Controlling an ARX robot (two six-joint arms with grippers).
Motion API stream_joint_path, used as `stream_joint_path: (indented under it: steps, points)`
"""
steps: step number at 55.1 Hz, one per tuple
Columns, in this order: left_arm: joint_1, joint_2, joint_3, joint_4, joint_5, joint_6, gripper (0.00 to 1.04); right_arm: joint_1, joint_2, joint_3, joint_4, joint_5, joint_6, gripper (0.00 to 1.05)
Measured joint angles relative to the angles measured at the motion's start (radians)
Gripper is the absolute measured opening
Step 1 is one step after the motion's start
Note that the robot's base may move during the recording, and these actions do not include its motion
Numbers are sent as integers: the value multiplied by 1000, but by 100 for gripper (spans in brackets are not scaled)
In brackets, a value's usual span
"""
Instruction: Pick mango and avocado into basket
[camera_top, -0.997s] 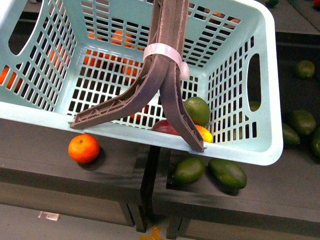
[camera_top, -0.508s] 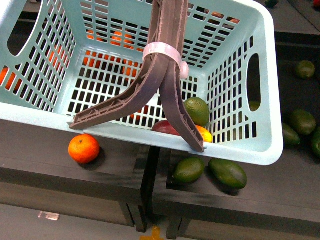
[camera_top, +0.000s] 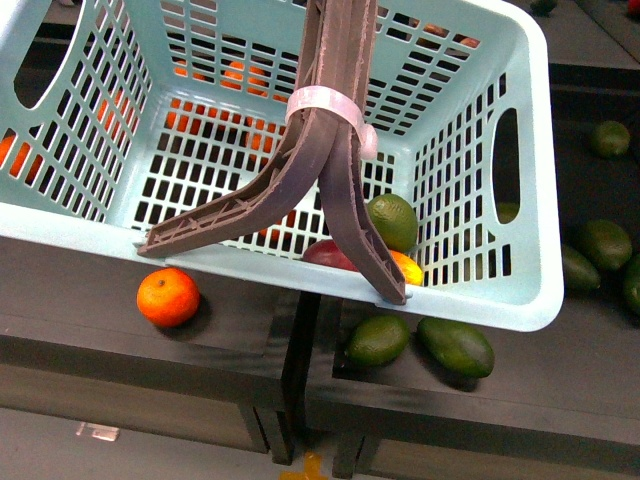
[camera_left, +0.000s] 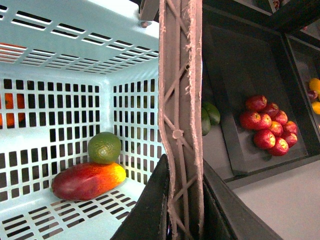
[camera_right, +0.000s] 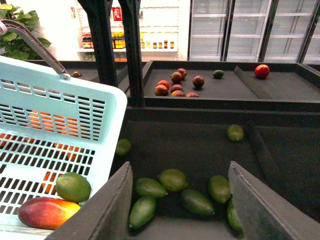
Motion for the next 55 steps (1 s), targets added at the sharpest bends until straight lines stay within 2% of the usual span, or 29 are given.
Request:
stream_joint_path:
  steps: [12,15,28,46,55]
  points:
    - [0,0,0,0,0,0,12,0,-1,0,0,3,1,99]
    - [-4,0,0,0,3,0,12,0,-1,0,-1,5,1,96]
    - [-13,0,0,0,25,-8,12,-1,-1,0,-2,3,1,97]
    - [3,0,0,0,-19,4,12,-2,-1,0,-3,2,0,97]
    - [3,0,0,0,-10,5,12,-2,-1,0,-3,0,0,97]
